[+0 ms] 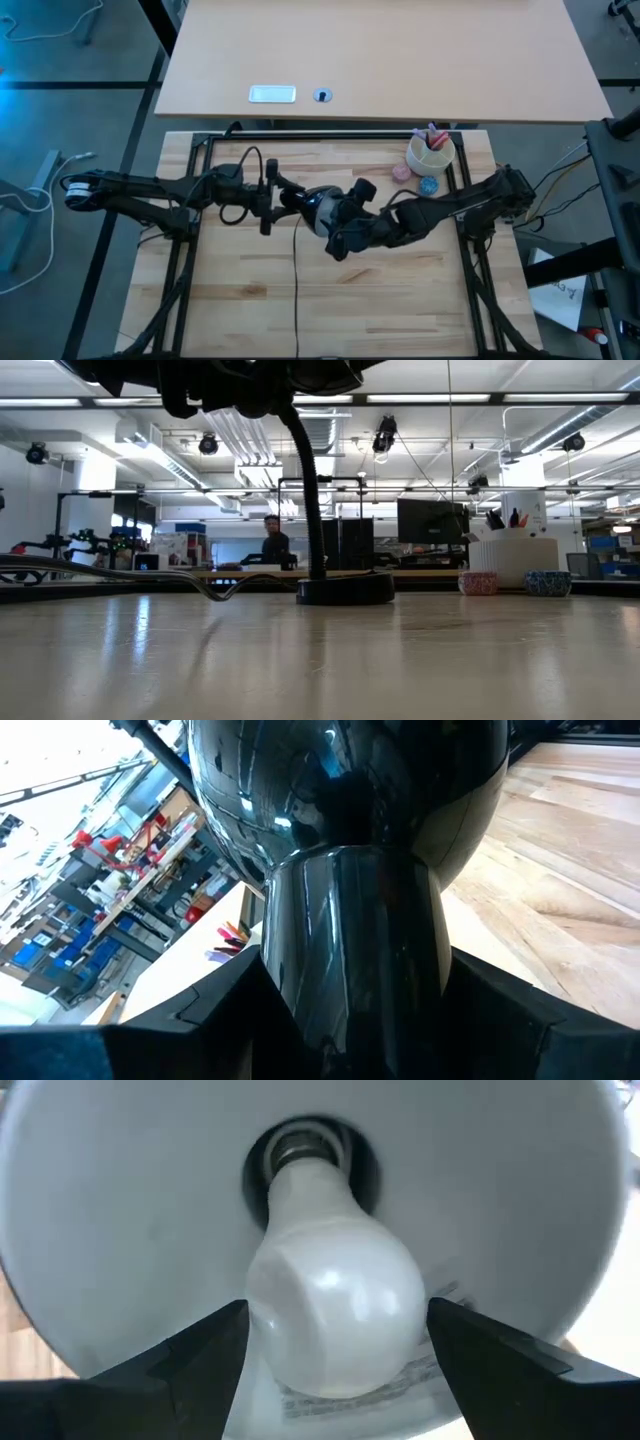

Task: Screw lightbulb
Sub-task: Insert the lightbulb into the lamp

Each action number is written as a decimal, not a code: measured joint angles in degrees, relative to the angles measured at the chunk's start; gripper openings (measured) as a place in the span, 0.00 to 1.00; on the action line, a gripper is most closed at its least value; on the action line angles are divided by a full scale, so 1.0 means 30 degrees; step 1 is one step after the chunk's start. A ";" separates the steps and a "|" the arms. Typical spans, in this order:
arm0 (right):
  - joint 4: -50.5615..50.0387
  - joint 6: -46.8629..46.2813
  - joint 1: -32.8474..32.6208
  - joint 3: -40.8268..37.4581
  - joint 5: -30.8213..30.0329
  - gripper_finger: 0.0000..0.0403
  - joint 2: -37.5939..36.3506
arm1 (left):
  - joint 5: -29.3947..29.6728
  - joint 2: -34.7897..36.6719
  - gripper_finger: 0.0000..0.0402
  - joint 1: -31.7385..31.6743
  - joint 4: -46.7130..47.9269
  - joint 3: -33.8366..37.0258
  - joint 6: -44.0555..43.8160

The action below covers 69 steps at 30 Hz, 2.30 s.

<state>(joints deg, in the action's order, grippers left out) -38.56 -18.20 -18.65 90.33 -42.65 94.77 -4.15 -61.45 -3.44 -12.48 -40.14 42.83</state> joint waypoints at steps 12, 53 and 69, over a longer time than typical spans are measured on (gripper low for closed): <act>0.1696 0.2394 0.0000 -0.0790 0.1841 0.75 -0.0191 | 0.0017 0.0000 0.63 0.0007 0.0100 -0.0007 0.0051; 0.2482 0.5065 0.0861 -0.0913 0.2098 0.54 -0.0468 | 0.6713 -0.1508 0.80 0.1727 0.9570 -0.5668 -0.4316; 0.2308 0.4929 0.0954 -0.0906 0.2170 0.54 -0.0468 | 0.9873 -0.6143 0.80 0.2808 1.8051 -1.2704 -0.9690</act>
<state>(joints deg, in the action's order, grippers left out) -31.63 -3.41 -15.79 87.61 -36.14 93.36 25.47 -79.88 4.98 41.67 -78.25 13.76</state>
